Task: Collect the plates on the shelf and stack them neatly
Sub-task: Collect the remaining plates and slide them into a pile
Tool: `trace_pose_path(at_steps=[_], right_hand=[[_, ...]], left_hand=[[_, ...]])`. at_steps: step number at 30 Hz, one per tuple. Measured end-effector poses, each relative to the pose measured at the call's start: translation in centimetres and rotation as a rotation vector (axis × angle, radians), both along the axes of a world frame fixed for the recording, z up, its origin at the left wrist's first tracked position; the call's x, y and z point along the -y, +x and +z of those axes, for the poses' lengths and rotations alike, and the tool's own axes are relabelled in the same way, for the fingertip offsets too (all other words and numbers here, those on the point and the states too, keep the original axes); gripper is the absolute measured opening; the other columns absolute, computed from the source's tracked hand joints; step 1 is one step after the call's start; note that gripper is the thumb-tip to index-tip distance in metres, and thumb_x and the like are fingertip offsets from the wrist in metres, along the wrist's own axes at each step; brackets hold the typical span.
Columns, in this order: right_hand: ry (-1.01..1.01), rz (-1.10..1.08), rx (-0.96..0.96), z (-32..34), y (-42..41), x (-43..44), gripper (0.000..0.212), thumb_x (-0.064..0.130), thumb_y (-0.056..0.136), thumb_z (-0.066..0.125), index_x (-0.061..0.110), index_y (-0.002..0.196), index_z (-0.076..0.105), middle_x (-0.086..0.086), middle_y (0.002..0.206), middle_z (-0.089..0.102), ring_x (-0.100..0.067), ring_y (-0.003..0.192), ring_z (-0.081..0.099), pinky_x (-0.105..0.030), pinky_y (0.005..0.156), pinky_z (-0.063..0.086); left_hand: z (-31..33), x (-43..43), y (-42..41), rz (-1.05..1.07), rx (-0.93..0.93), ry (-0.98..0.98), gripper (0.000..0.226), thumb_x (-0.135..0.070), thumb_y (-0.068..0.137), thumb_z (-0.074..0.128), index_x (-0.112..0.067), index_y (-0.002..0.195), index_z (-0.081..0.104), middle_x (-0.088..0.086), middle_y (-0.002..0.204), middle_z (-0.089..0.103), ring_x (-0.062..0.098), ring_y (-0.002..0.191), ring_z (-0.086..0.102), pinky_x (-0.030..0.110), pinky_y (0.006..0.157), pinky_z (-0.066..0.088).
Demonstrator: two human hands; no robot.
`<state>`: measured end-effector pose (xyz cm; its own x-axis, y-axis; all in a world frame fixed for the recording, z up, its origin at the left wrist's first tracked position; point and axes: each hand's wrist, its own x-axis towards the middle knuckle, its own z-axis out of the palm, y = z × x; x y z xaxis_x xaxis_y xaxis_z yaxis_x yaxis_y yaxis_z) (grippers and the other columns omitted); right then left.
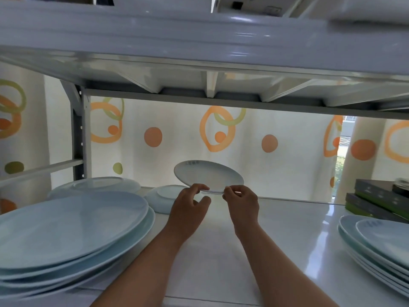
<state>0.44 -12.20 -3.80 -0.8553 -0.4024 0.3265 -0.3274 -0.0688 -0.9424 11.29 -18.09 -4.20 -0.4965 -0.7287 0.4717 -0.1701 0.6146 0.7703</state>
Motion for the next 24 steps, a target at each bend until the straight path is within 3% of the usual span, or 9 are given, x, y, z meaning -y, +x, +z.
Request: trace_pose_path(at_steps=[6, 10, 14, 17, 20, 24], right_hand=[[-0.134, -0.008, 0.164, 1.7, -0.3, -4.5, 0.005, 0.015, 0.077, 0.06, 0.014, 0.078, 0.065, 0.002, 0.069, 0.07, -0.018, 0.072, 0.073, -0.028, 0.075, 0.052], [-0.208, -0.08, 0.204, 2.6, -1.5, -8.5, 0.015, 0.01, 0.078, 0.058, 0.003, 0.089, 0.066, -0.001, 0.072, 0.069, -0.019, 0.064, 0.073, -0.029, 0.078, 0.054], [-0.235, -0.156, 0.17, 2.8, -2.6, -12.6, 0.006, 0.009, 0.078, 0.057, 0.012, 0.076, 0.062, -0.001, 0.071, 0.069, -0.019, 0.065, 0.073, -0.035, 0.084, 0.057], [-0.273, -0.183, 0.187, 3.5, -3.2, -15.7, 0.007, 0.007, 0.08, 0.057, 0.011, 0.078, 0.062, -0.01, 0.087, 0.07, -0.021, 0.066, 0.072, -0.03, 0.079, 0.058], [-0.273, -0.228, 0.182, 4.1, -4.2, -19.3, 0.016, 0.007, 0.082, 0.055, 0.002, 0.094, 0.064, -0.015, 0.097, 0.07, -0.02, 0.065, 0.072, -0.026, 0.077, 0.058], [-0.219, -0.309, 0.165, 4.4, -5.6, -24.0, 0.013, 0.006, 0.083, 0.054, 0.012, 0.074, 0.062, -0.009, 0.075, 0.071, -0.023, 0.067, 0.072, -0.038, 0.09, 0.055]], left_hand=[[0.5, -3.0, -0.8, -0.101, 0.019, -0.069, 0.033, -0.022, 0.087, 0.053, -0.037, 0.117, 0.056, -0.004, 0.115, 0.055, 0.001, 0.085, 0.054, 0.02, 0.079, 0.038], [1.1, -6.7, -2.1, -0.215, 0.067, -0.099, 0.039, -0.029, 0.088, 0.052, -0.041, 0.125, 0.049, -0.007, 0.117, 0.051, 0.008, 0.096, 0.054, 0.022, 0.084, 0.039], [1.5, -10.7, -3.9, -0.294, 0.073, -0.11, 0.044, -0.031, 0.09, 0.051, -0.037, 0.132, 0.041, -0.003, 0.125, 0.048, 0.015, 0.099, 0.053, 0.025, 0.087, 0.04], [1.9, -13.2, -5.1, -0.305, -0.002, -0.115, 0.044, -0.027, 0.09, 0.053, -0.03, 0.131, 0.037, -0.004, 0.123, 0.051, 0.015, 0.096, 0.053, 0.024, 0.081, 0.039], [2.1, -14.8, -6.2, -0.327, -0.047, -0.103, 0.038, -0.024, 0.089, 0.054, -0.027, 0.126, 0.043, -0.002, 0.12, 0.055, 0.014, 0.09, 0.053, 0.023, 0.08, 0.038], [1.7, -17.3, -7.9, -0.366, -0.024, -0.137, 0.041, -0.024, 0.088, 0.053, -0.032, 0.128, 0.048, 0.002, 0.124, 0.053, 0.019, 0.105, 0.053, 0.029, 0.093, 0.042]])
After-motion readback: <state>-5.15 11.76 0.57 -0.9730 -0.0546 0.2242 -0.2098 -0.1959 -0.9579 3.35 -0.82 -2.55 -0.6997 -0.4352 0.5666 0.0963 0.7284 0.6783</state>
